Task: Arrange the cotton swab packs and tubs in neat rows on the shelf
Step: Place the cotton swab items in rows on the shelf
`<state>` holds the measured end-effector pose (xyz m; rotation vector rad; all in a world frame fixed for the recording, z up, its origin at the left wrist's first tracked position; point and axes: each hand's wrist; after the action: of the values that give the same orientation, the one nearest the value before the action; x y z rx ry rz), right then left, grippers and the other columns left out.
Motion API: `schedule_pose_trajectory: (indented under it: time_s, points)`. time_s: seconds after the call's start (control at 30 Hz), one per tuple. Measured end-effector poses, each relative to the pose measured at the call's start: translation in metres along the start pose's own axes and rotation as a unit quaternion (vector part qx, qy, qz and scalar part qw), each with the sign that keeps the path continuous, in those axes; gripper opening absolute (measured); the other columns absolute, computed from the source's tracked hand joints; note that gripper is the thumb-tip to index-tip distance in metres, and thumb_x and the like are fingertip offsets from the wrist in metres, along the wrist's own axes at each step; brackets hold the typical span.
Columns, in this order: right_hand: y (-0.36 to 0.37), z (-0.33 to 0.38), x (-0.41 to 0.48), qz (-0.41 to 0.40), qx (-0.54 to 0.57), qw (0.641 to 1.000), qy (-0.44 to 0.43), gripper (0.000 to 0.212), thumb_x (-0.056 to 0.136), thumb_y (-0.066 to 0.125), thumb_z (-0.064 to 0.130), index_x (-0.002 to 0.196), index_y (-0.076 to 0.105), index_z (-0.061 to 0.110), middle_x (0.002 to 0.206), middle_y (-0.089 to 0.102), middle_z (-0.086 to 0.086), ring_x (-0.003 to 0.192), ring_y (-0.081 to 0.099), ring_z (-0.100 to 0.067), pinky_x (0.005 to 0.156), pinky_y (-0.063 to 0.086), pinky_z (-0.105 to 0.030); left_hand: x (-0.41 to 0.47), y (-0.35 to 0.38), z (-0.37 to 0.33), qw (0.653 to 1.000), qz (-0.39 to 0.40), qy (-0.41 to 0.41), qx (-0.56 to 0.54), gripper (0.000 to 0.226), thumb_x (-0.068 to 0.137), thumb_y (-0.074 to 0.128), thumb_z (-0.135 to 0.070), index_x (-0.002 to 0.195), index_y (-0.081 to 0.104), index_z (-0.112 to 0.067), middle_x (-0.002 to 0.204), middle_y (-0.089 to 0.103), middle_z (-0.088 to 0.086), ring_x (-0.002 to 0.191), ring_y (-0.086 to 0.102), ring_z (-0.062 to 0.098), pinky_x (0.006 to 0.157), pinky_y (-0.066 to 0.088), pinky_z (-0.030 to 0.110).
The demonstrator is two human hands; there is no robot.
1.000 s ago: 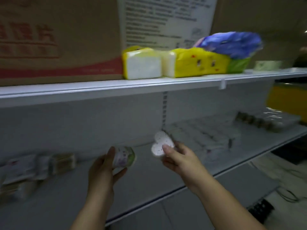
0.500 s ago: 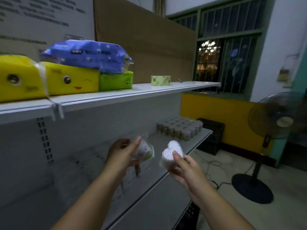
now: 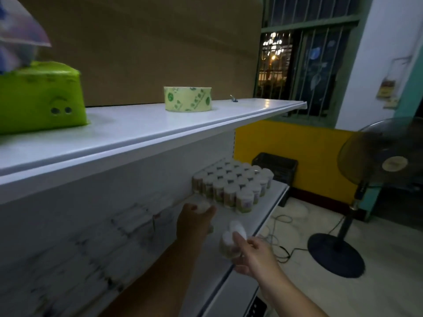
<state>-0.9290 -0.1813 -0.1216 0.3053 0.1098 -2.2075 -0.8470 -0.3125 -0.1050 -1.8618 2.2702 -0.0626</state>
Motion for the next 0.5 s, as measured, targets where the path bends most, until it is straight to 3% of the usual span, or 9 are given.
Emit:
schedule_pose_trajectory:
  time_s: [0.07, 0.13, 0.23, 0.33, 0.43, 0.5]
  points:
    - [0.003, 0.003, 0.032, 0.021, -0.006, 1.0, -0.006, 0.026, 0.085, 0.067, 0.032, 0.076, 0.056, 0.01, 0.054, 0.054, -0.002, 0.045, 0.052, -0.018, 0.046, 0.042, -0.024, 0.022, 0.014, 0.0, 0.999, -0.019, 0.004, 0.041, 0.068, 0.073, 0.074, -0.045, 0.126, 0.051, -0.009, 0.126, 0.059, 0.011, 0.108, 0.06, 0.028, 0.087, 0.047, 0.029]
    - [0.005, 0.004, 0.066, 0.044, -0.046, 0.997, -0.033, 0.029, 0.085, 0.066, 0.034, 0.071, 0.054, 0.011, 0.05, 0.052, 0.001, 0.043, 0.049, -0.014, 0.044, 0.038, -0.02, 0.045, 0.026, 0.002, 0.996, -0.045, 0.02, 0.068, 0.06, 0.082, 0.069, -0.038, 0.13, 0.048, -0.008, 0.132, 0.054, 0.011, 0.119, 0.053, 0.027, 0.088, 0.04, 0.027]
    - [0.008, 0.014, 0.105, 0.067, -0.2, 0.974, -0.08, 0.04, 0.088, 0.058, 0.045, 0.059, 0.052, 0.018, 0.053, 0.056, 0.004, 0.049, 0.053, -0.009, 0.051, 0.037, -0.022, 0.074, 0.04, 0.001, 0.993, -0.085, 0.014, 0.077, 0.056, 0.082, 0.069, -0.036, 0.128, 0.05, -0.01, 0.13, 0.056, 0.009, 0.112, 0.056, 0.025, 0.084, 0.042, 0.026]
    - [0.019, 0.023, 0.137, 0.113, -0.217, 0.966, -0.083, 0.044, 0.089, 0.053, 0.05, 0.065, 0.06, 0.014, 0.058, 0.061, 0.0, 0.051, 0.056, -0.009, 0.053, 0.043, -0.024, 0.095, 0.048, -0.009, 0.994, -0.1, -0.003, 0.051, 0.046, 0.083, 0.071, -0.03, 0.12, 0.053, -0.01, 0.113, 0.059, 0.004, 0.09, 0.056, 0.017, 0.068, 0.044, 0.024]
    - [0.028, 0.028, 0.163, 0.151, -0.172, 0.971, -0.075, 0.043, 0.092, 0.049, 0.049, 0.085, 0.066, 0.01, 0.08, 0.068, -0.01, 0.058, 0.057, -0.011, 0.053, 0.047, -0.019, 0.111, 0.048, -0.022, 0.988, -0.125, -0.003, 0.09, 0.05, 0.083, 0.069, -0.04, 0.121, 0.055, -0.01, 0.117, 0.06, 0.004, 0.103, 0.058, 0.02, 0.073, 0.039, 0.018]
    - [0.03, 0.026, 0.176, 0.151, -0.201, 0.964, -0.093, 0.043, 0.09, 0.048, 0.052, 0.08, 0.063, 0.013, 0.081, 0.064, -0.005, 0.071, 0.058, -0.015, 0.058, 0.043, -0.024, 0.122, 0.045, -0.021, 0.981, -0.153, -0.01, 0.116, 0.059, 0.075, 0.067, -0.058, 0.116, 0.063, -0.016, 0.116, 0.066, 0.004, 0.104, 0.062, 0.024, 0.08, 0.044, 0.022]
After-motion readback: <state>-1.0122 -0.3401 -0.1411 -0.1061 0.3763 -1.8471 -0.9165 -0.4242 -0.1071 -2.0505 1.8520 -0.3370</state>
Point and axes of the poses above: each hand's wrist, its own x-axis towards the middle knuckle, its own y-axis out of the palm, z = x × y
